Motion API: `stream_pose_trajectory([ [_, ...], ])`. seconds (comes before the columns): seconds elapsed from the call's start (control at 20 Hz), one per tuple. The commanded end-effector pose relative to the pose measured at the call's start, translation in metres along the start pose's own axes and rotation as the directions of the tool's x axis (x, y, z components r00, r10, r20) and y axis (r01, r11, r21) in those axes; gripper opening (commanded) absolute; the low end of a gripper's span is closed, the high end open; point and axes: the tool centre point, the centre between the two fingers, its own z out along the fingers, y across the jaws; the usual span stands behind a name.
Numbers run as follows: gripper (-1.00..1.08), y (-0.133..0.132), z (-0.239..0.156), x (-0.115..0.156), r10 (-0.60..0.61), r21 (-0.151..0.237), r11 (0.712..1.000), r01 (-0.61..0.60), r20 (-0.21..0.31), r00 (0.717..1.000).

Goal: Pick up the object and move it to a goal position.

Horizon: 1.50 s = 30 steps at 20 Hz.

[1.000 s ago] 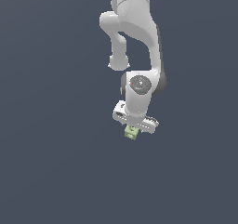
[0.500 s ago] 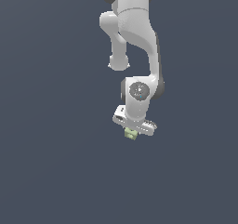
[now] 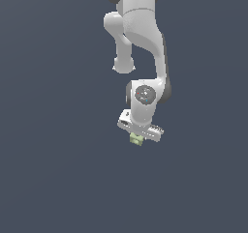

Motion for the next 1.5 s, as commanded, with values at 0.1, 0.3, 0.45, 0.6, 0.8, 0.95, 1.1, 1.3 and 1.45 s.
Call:
stream_pose_trajectory([
  [0.1, -1.00, 0.001, -0.005, 0.002, 0.000, 0.000, 1.000, 0.000, 0.000, 1.000],
  [0.3, -1.00, 0.003, -0.022, 0.006, 0.000, 0.000, 1.000, 0.000, 0.000, 1.000],
  [0.45, -1.00, 0.006, -0.041, 0.012, 0.000, 0.000, 1.000, 0.000, 0.000, 1.000],
  [0.6, -1.00, 0.009, -0.066, 0.019, 0.000, 0.000, 1.000, 0.000, 0.000, 1.000],
  [0.8, -1.00, 0.014, -0.105, 0.030, 0.001, 0.000, 1.000, -0.001, 0.000, 1.000],
  [0.95, -1.00, 0.018, -0.138, 0.040, 0.001, 0.000, 1.000, -0.001, 0.000, 1.000],
  [1.1, -1.00, 0.022, -0.171, 0.049, 0.001, 0.000, 1.000, -0.001, 0.000, 1.000],
  [1.3, -1.00, 0.027, -0.213, 0.062, 0.001, 0.000, 1.000, -0.001, 0.000, 1.000],
  [1.45, -1.00, 0.030, -0.239, 0.071, 0.001, -0.001, 1.000, -0.001, 0.000, 1.000],
])
